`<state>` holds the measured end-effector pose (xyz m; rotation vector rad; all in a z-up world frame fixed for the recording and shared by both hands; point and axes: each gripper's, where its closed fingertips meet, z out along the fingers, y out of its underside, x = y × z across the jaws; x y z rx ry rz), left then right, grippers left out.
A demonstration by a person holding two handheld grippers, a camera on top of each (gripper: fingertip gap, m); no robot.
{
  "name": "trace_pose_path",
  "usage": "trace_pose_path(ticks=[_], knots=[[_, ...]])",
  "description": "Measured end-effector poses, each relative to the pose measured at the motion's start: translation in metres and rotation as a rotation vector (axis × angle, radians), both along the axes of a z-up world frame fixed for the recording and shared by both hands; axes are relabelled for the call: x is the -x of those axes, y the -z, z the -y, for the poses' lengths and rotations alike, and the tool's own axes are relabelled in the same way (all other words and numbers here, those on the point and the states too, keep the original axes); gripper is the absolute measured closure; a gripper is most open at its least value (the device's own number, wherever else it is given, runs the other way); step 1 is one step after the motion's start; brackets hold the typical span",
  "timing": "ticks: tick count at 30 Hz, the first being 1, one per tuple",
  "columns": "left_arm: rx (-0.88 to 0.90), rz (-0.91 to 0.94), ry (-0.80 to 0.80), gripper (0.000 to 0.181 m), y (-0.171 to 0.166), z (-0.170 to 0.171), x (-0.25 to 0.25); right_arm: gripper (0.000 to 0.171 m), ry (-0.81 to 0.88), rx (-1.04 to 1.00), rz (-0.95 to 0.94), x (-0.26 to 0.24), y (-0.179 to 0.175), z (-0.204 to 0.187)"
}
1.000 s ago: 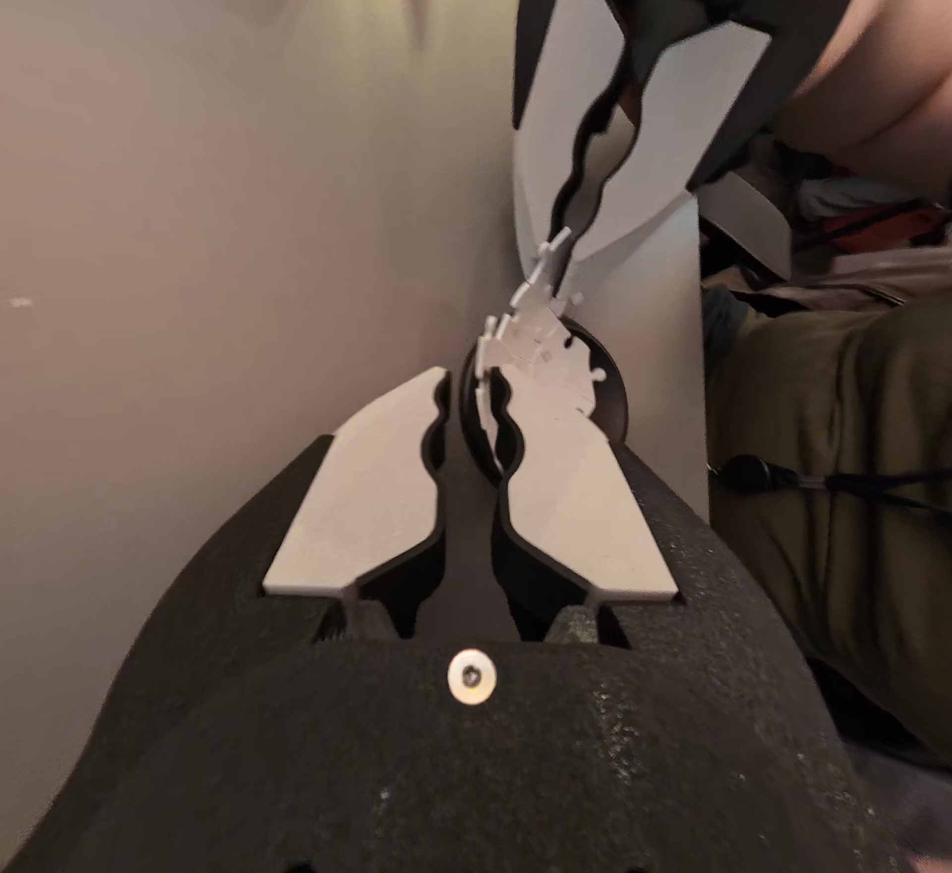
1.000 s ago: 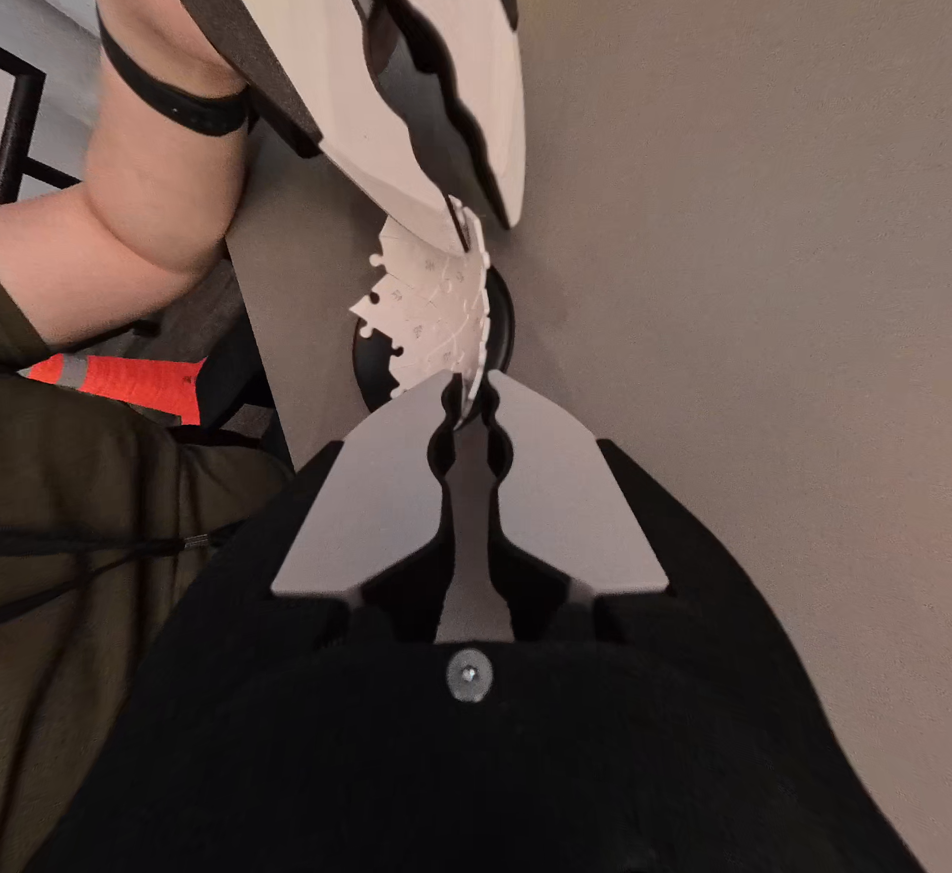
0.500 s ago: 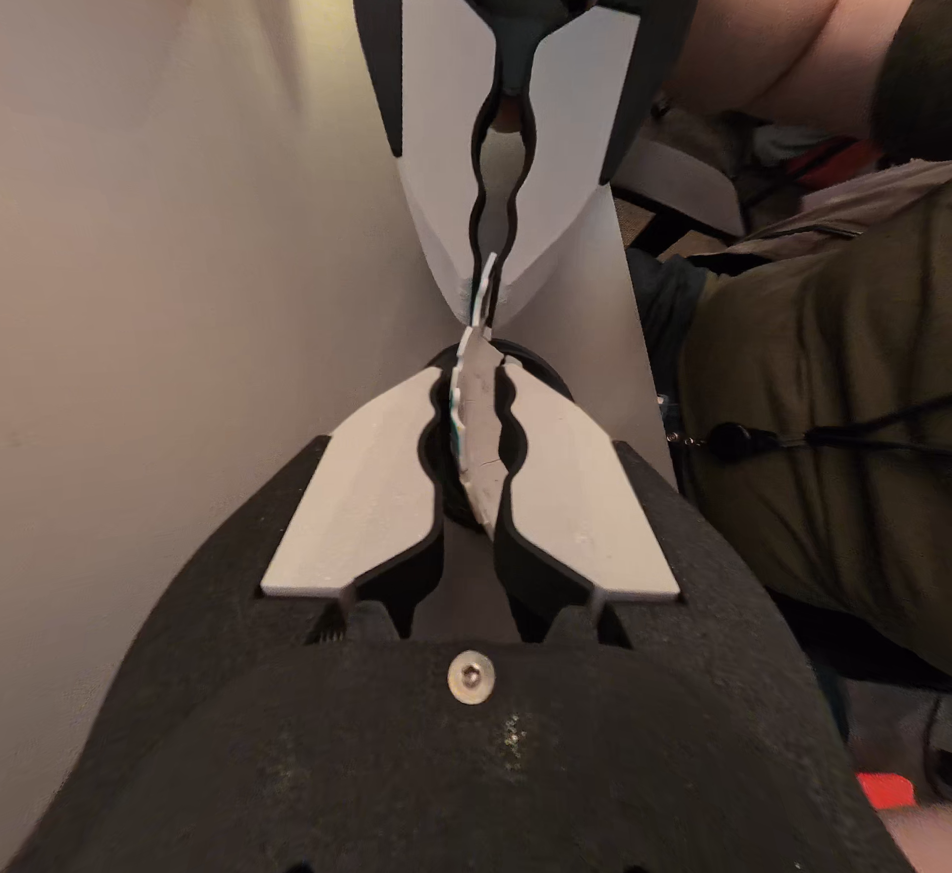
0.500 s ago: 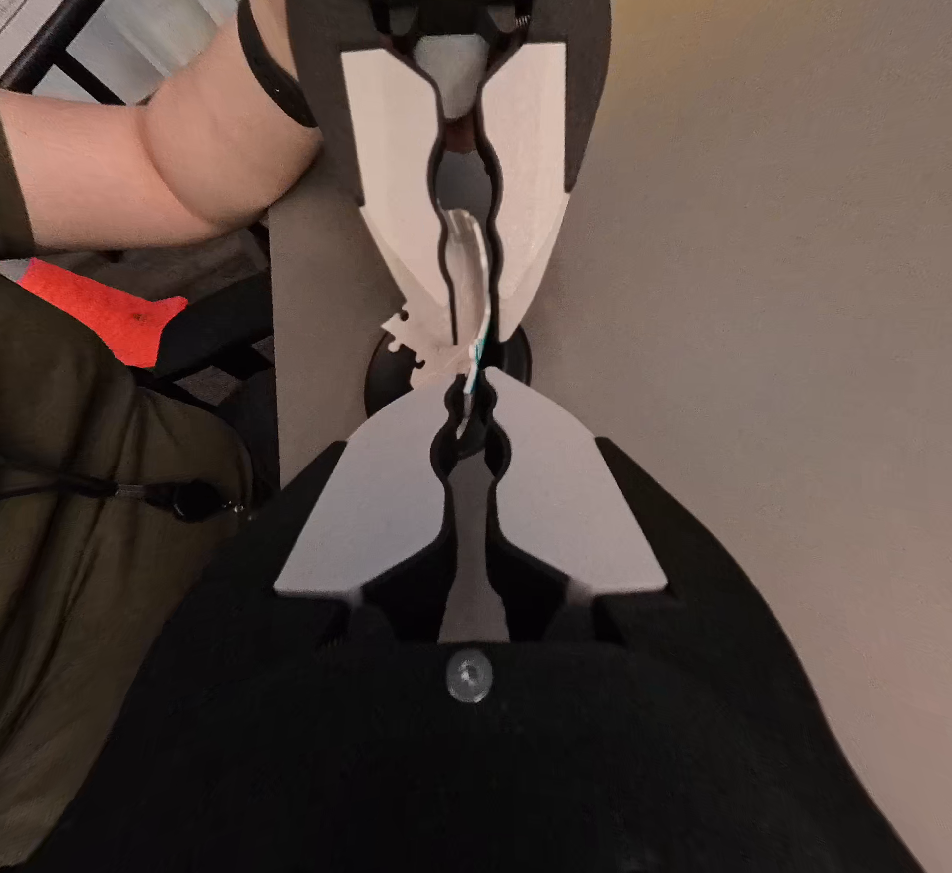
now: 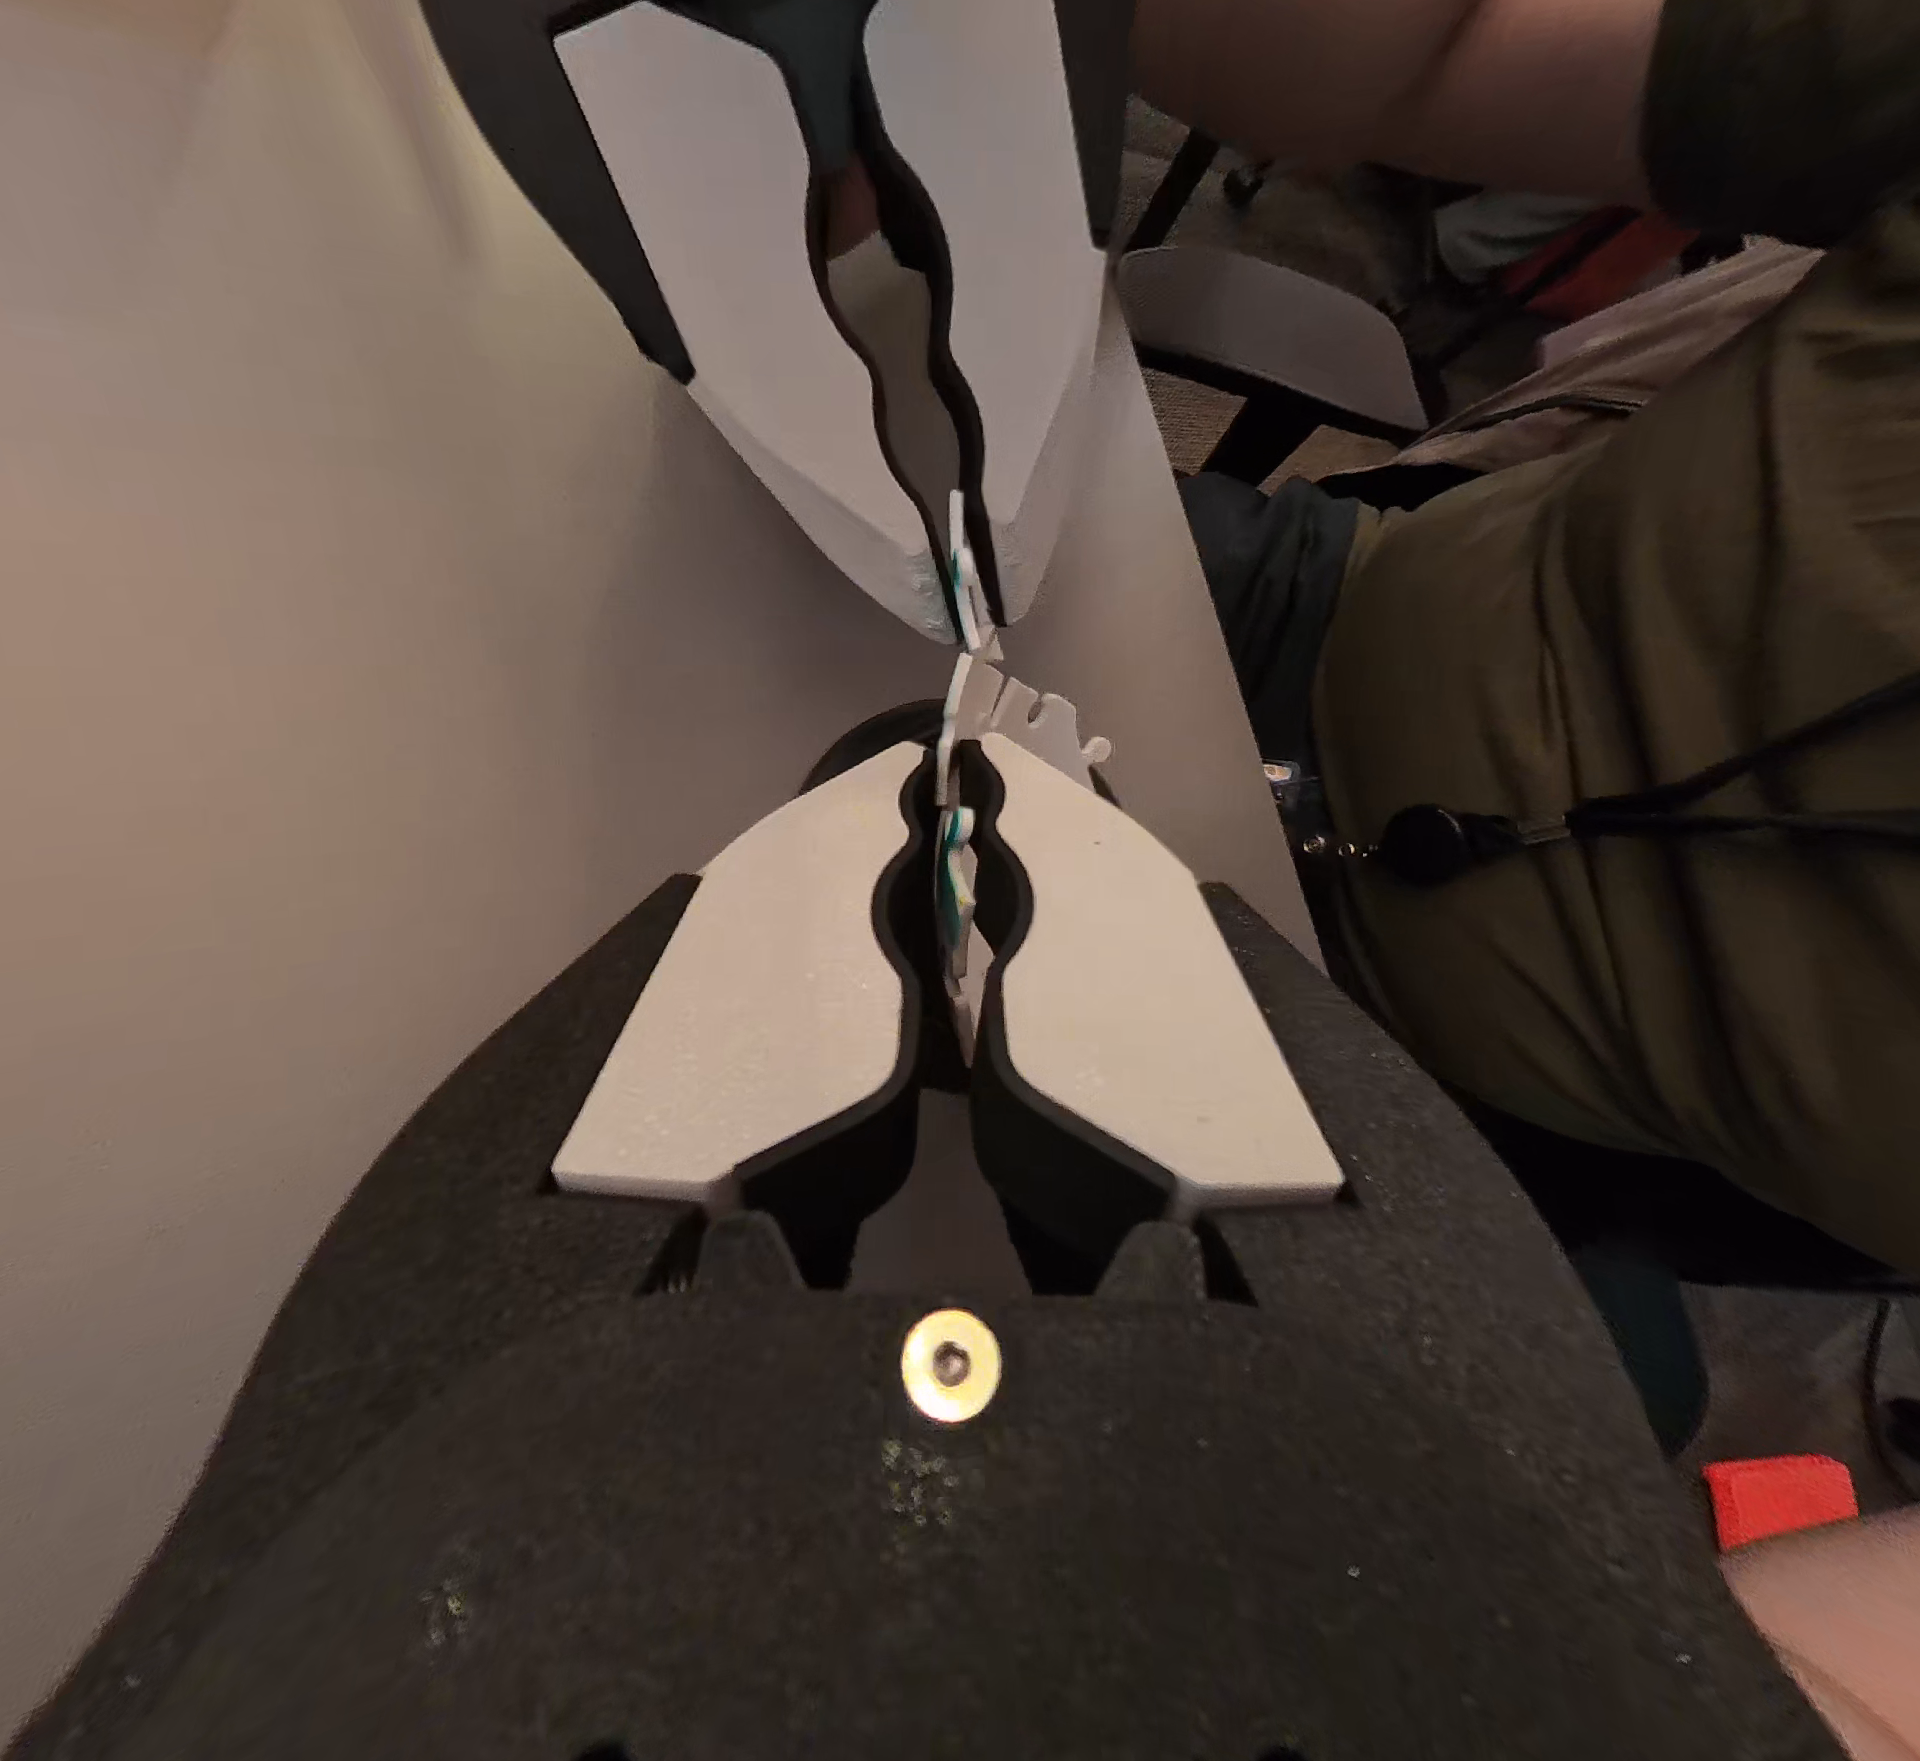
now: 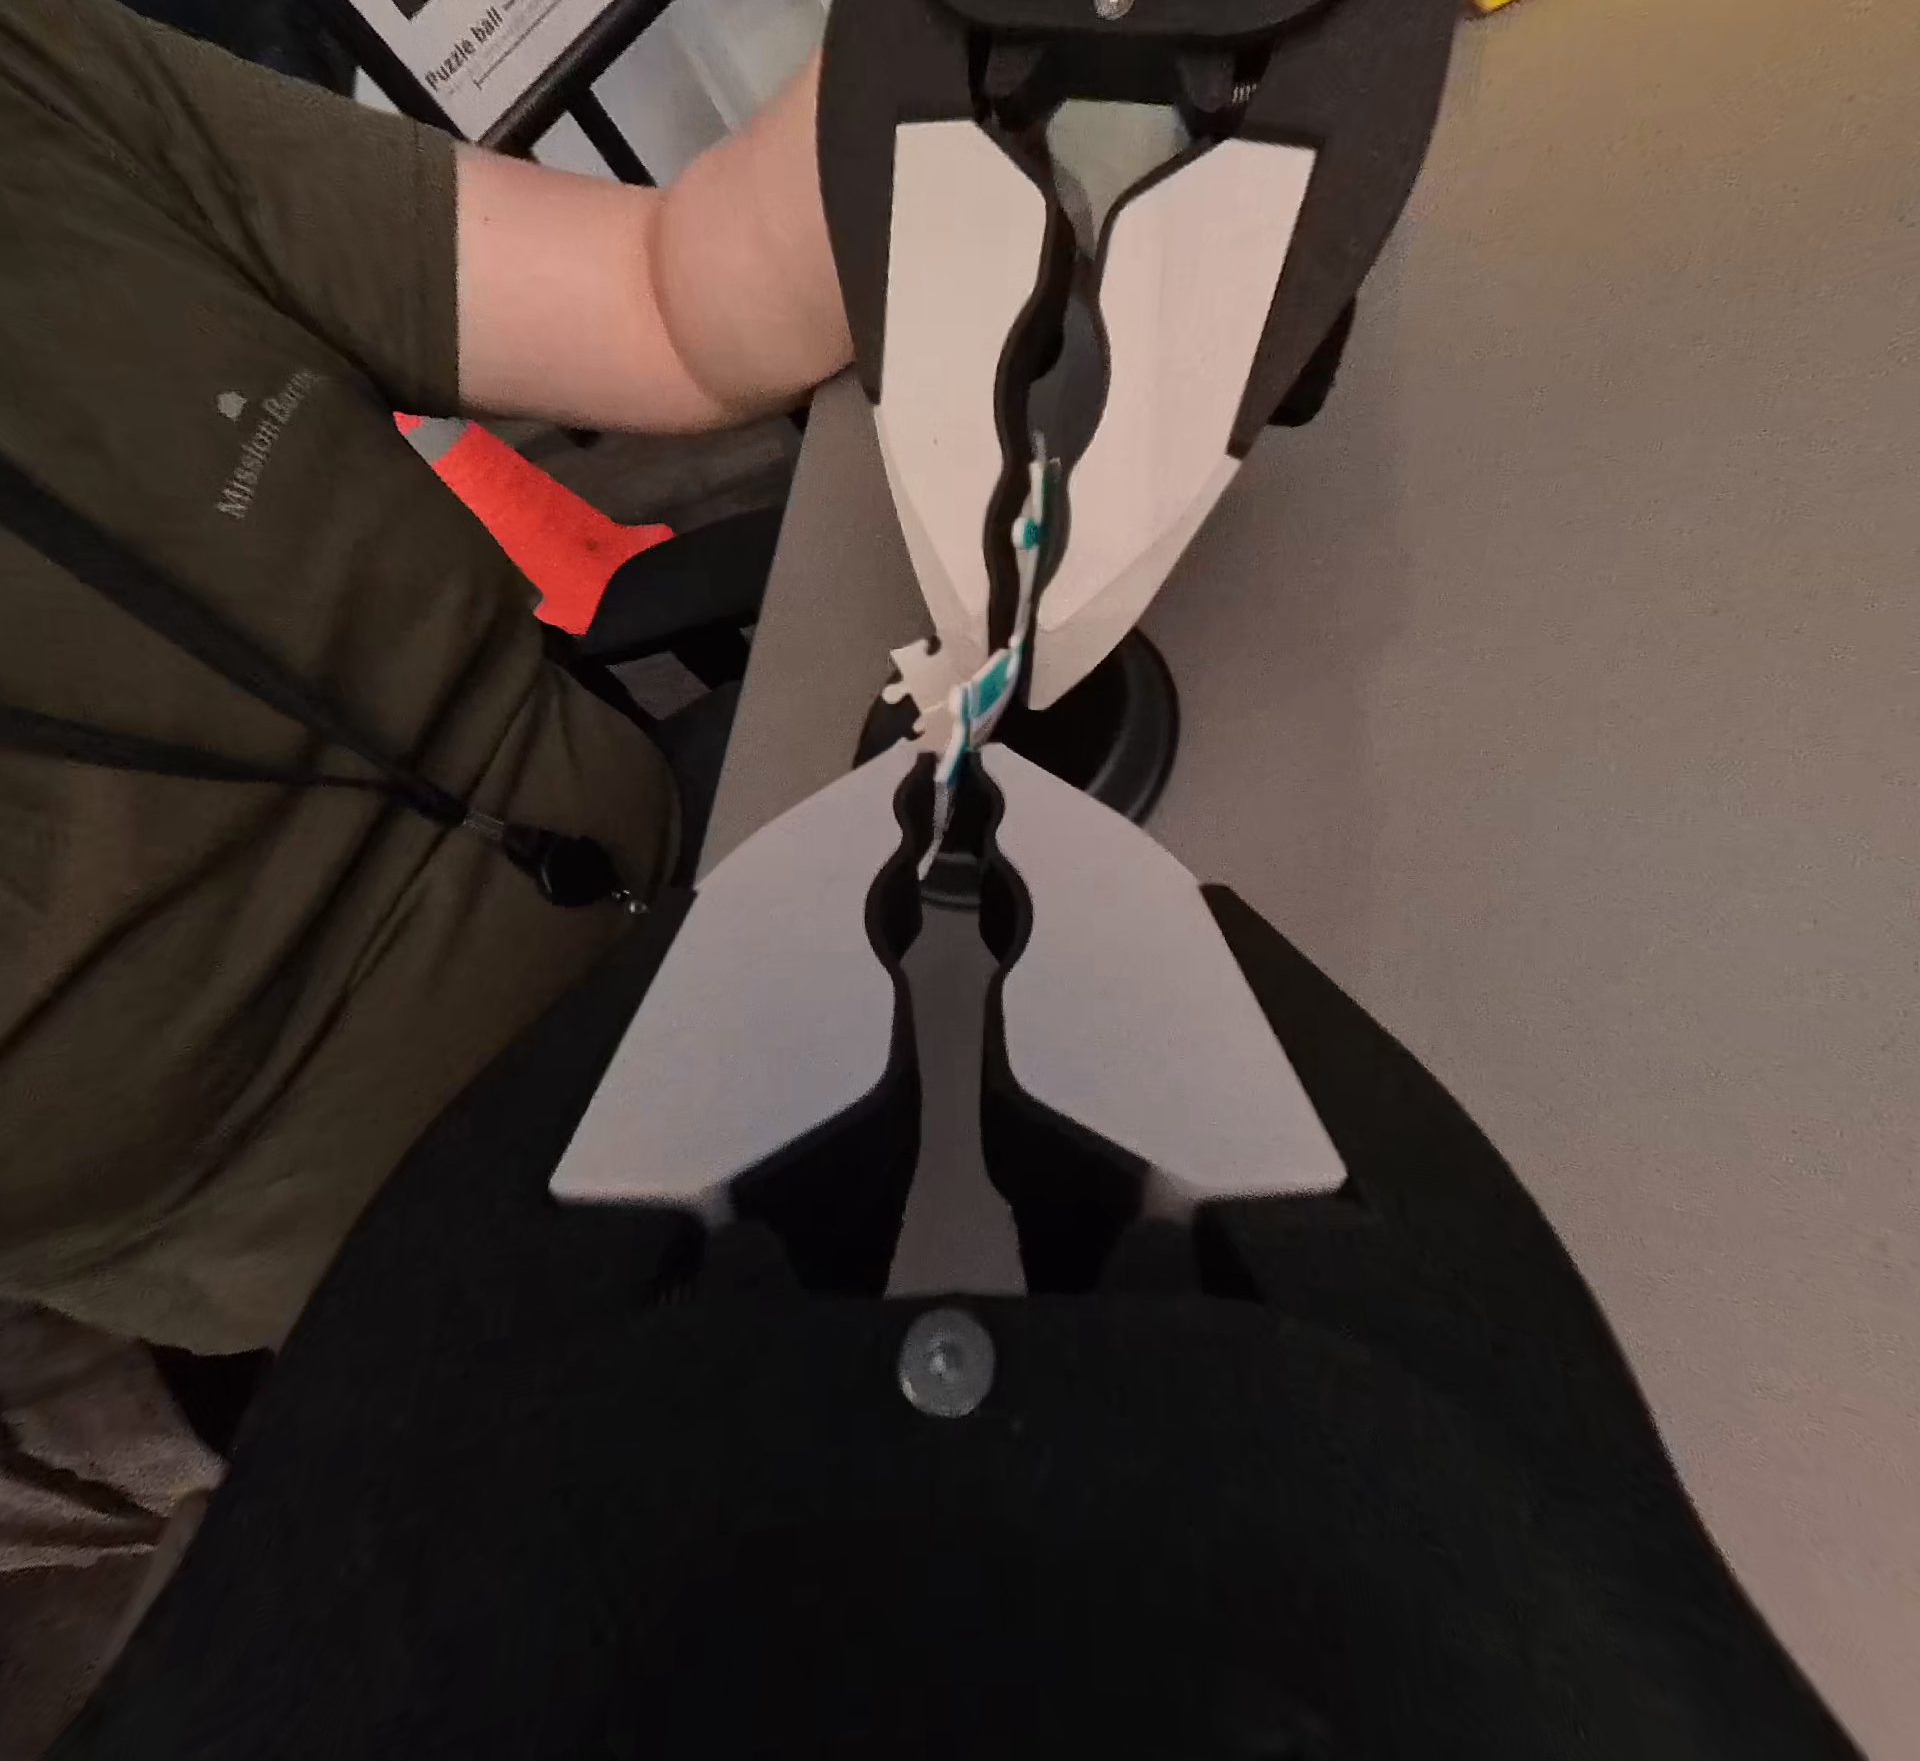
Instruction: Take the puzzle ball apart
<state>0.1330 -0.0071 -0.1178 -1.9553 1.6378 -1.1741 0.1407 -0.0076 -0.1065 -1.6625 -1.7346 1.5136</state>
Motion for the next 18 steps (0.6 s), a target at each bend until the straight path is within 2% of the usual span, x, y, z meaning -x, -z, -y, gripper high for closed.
trace_pose_path(ticks=[6,11,13,18], knots=[[0.130,-0.018,-0.086,0.178,0.005,-0.010,0.005,0.163,-0.020,-0.574,0.031,0.005,0.005,-0.015],[0.160,-0.025,-0.114,0.178,0.009,-0.013,0.006,0.161,-0.044,-0.808,0.098,0.005,0.008,-0.019],[0.149,-0.039,-0.103,0.178,0.011,-0.012,0.006,0.161,-0.024,-0.736,0.134,0.005,0.010,-0.018],[0.124,-0.033,-0.115,0.178,0.008,-0.015,0.008,0.161,0.051,-0.378,0.159,-0.001,0.005,-0.022]])
